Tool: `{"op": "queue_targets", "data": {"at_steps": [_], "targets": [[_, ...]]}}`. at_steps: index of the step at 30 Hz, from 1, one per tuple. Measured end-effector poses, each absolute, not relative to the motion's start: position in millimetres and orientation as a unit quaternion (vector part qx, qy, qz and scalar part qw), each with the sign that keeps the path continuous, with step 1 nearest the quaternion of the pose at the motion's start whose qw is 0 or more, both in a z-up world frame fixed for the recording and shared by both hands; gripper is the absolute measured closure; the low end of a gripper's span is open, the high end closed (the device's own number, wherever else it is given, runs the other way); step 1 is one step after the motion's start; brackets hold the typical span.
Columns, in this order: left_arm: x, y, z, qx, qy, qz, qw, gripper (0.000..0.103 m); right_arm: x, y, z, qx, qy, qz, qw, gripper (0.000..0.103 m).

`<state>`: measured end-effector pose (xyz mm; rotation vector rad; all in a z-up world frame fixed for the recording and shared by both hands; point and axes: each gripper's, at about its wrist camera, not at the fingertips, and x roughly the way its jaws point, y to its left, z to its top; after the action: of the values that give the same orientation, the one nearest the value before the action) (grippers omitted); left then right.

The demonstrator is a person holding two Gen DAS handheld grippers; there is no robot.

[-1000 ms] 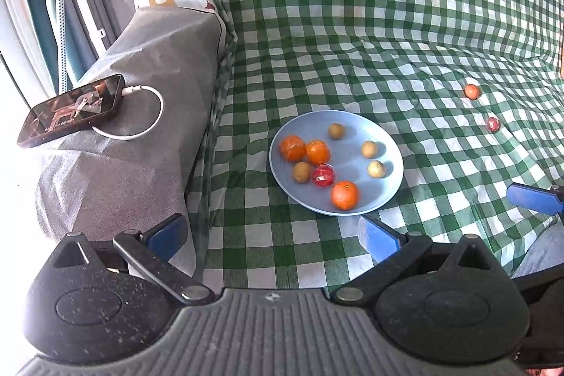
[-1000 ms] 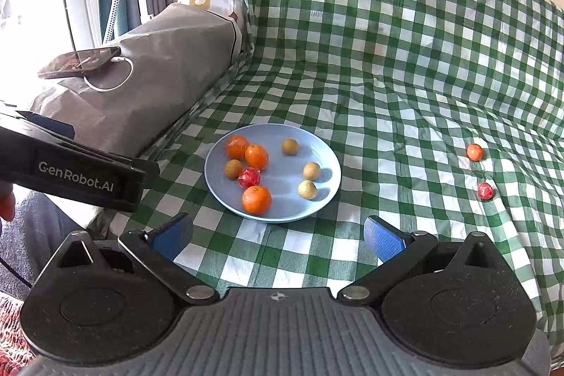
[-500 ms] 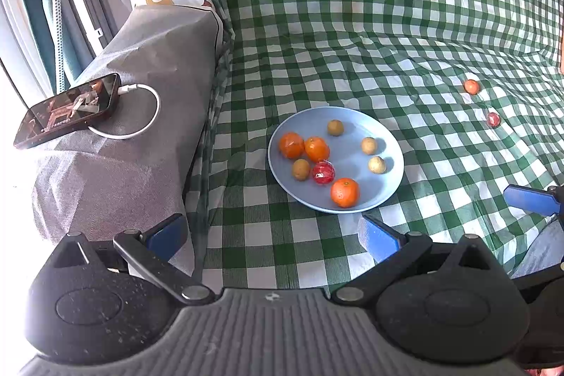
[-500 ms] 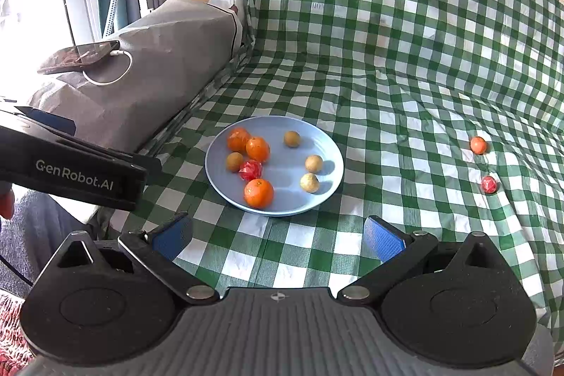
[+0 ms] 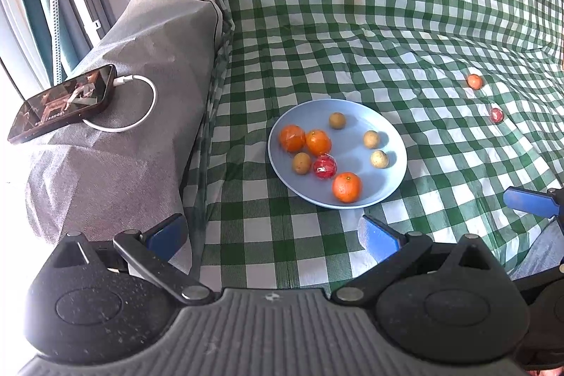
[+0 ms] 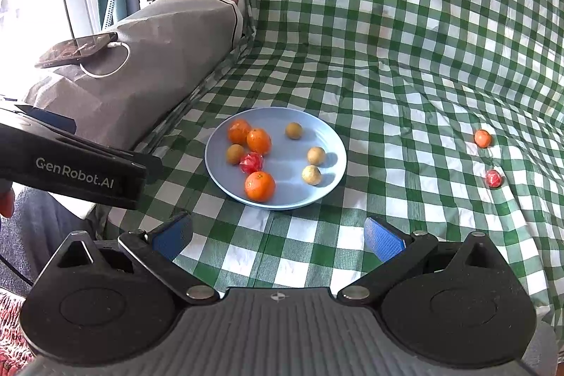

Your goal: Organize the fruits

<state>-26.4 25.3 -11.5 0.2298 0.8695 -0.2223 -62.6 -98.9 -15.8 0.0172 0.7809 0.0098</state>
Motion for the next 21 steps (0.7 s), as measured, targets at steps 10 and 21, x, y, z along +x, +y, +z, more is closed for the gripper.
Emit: {"op": "queue_targets", "data": {"at_steps": [10, 21], "targets": [[-18.6, 19.4, -14.8, 0.117, 0.426, -0.108, 0.891, 0.0, -56.7, -103.7, -22.1, 0.019, 0.39, 0.004, 0.92, 0.001], [-5.1, 14.8, -13.9, 0.112, 0.427, -0.107, 0.891, 0.0, -51.3, -113.3, -28.8, 0.032, 0.4, -0.004, 0.916, 0.001]]}}
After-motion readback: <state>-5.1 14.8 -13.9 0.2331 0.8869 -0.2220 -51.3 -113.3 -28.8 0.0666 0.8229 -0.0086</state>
